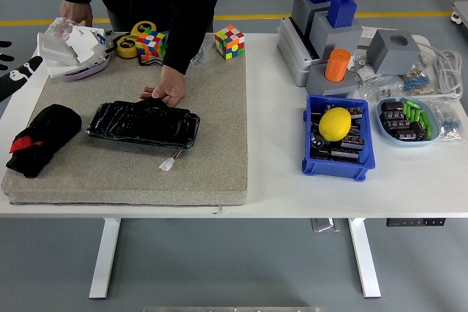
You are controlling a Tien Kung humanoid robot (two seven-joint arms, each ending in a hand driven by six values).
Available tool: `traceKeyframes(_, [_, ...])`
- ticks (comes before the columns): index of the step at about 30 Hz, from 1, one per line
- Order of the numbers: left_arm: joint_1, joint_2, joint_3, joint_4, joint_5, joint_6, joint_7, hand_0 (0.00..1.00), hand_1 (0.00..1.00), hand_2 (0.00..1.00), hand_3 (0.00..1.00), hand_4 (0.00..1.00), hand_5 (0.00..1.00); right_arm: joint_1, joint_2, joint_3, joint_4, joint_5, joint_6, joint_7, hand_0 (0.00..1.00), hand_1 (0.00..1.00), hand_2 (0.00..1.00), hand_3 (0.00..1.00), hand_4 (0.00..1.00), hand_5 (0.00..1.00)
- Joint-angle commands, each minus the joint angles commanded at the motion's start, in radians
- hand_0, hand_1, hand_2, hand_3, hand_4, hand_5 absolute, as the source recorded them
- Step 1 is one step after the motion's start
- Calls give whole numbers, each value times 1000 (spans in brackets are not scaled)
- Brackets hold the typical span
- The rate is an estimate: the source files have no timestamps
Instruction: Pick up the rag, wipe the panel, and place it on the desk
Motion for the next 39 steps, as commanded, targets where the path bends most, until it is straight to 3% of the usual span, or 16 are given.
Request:
traceKeyframes(15, [-4,-10,-13,21,-15,-2,-1,385,608,649,764,998,803,2,2,4,5,1,-1,6,721,617,673,612,998,604])
traceKeyframes(39, [3,-3,-1,19,-33,-13,-5,383,610,651,763,998,789,-5,19,13,10,3,-8,16,719,618,674,611,998,604])
